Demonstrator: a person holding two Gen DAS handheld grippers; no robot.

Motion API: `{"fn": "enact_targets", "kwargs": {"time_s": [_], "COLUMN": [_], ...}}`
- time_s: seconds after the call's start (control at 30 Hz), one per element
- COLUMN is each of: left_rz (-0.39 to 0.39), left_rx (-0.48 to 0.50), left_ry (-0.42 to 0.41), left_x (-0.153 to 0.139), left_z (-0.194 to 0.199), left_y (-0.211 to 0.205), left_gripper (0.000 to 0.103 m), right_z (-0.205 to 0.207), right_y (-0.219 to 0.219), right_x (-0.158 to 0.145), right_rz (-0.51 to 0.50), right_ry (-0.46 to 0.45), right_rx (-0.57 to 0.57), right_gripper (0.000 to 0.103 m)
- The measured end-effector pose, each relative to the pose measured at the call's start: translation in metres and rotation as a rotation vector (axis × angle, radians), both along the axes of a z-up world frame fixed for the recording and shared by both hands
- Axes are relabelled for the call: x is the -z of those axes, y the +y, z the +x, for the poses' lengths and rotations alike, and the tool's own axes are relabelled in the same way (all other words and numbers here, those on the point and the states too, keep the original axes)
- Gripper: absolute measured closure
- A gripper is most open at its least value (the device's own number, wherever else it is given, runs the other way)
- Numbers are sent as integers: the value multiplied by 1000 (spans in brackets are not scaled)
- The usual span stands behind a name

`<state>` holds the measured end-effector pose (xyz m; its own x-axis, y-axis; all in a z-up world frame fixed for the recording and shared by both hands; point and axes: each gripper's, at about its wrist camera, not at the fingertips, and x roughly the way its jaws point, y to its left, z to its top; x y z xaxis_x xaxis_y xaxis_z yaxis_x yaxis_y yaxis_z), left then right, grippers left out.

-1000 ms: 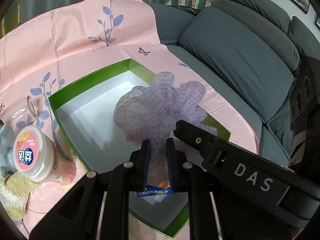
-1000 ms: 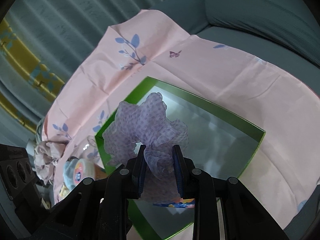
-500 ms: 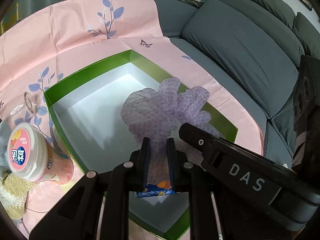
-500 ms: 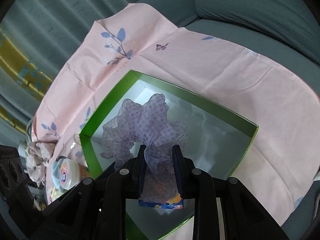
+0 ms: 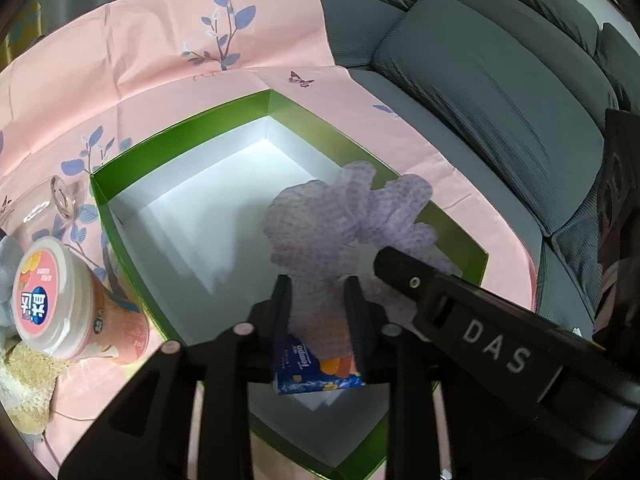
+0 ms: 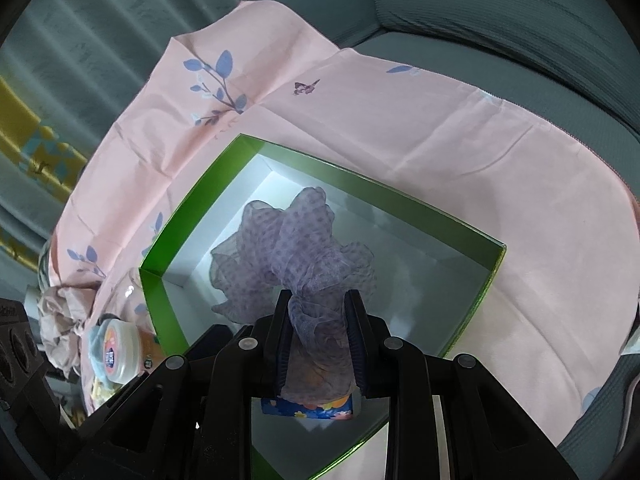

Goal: Organize soft objects
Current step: 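Open the right gripper to release the bath puff in the box, then move the right tool back to the yellow-white fluffy towel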

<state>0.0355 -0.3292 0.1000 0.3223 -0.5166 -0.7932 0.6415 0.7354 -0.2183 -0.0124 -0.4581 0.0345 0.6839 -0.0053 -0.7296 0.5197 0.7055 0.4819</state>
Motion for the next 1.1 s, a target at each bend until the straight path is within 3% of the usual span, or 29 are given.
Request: {"fn": "enact_targets", "kwargs": {"time_s": [0.13,0.2,0.27,0.33,0.47,0.6,0.73,0.87,1.1], "left_rz": [-15,-16,-32,-63,-114,-145,-164,-168,-129], "left_rx": [-12,-24,-35,-50,-92,-160,-225,-308,-508], "left_ry": [-15,-41,-56,-58,-87,-136,-157,-204,-231], "left_x": [-6,-12,-19,-26,-43,-58,-66,-74,-72], "left_z": [-2,-5,-8,-10,-19,-29,-39,-47,-50], "left_y": [8,15,24,35,66,107,146,189,268], "left_gripper": [60,54,50,49,29,16,15,1,1], "right_z": [-2,-3,-5,-8,-13,-14,-13,-11,-5], "right_y": [1,3,7,13,28,46,71,98,154], "right_x": [-5,-8,-14,-23,-41,-56,-70,-80,-90], "right_rz": [-15,-33,-46,-63,-121,-162,-236,-289,-385], "right_ry": [-9,-6,-19,-48,-110,-140,-151,-176,-184], "right_rx": [-6,-7,-10,-23,-44,-76,-118,-196,-321], "right_gripper": [74,65,43,35,17,14,11,9,9]}}
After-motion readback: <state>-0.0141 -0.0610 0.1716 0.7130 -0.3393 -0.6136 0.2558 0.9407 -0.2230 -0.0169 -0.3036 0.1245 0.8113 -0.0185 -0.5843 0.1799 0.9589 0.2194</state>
